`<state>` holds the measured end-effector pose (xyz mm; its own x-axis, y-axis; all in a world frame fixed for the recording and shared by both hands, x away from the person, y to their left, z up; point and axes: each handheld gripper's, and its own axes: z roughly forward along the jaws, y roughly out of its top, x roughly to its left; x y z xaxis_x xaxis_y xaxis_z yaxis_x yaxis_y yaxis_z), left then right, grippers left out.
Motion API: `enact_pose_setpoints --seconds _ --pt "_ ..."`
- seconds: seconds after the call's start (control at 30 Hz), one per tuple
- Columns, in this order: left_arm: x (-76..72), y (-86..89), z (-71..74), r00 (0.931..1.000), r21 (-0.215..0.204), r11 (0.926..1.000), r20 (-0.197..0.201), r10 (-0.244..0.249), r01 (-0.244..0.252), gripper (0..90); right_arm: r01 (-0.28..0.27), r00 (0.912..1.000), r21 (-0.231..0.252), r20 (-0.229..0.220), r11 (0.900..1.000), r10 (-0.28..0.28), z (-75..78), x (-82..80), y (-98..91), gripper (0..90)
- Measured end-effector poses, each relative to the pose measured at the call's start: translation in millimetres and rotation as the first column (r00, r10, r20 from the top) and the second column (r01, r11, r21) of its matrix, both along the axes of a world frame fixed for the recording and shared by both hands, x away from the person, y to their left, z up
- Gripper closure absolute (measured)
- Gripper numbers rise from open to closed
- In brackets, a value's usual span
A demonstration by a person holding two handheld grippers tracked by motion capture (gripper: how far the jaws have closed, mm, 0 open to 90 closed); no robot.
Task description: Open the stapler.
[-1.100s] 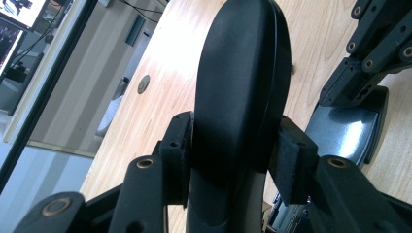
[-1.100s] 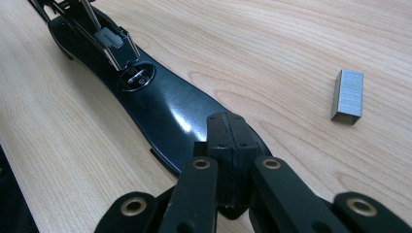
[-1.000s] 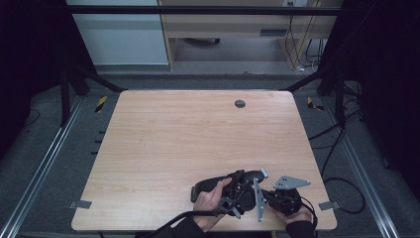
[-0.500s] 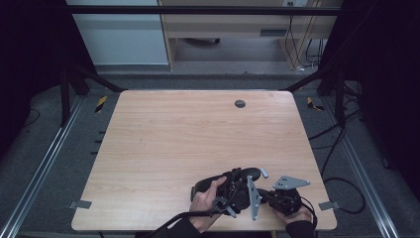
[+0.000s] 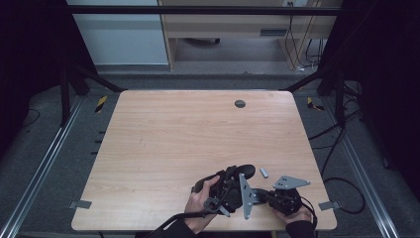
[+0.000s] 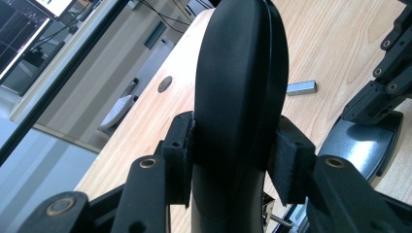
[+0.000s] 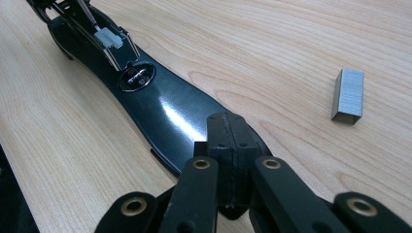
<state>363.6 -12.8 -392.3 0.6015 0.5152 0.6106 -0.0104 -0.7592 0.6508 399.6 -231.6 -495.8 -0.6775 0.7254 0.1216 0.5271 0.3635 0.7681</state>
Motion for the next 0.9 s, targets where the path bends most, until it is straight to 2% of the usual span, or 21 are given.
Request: enact_pose_setpoints --seconds 0.9 --pt "-2.1 14.5 7.2 0.9997 -0.07 0.9973 0.002 0.024 -0.024 57.2 -0.004 1.0 0.002 -0.006 1.0 0.004 0.4 0.2 -0.4 90.0"
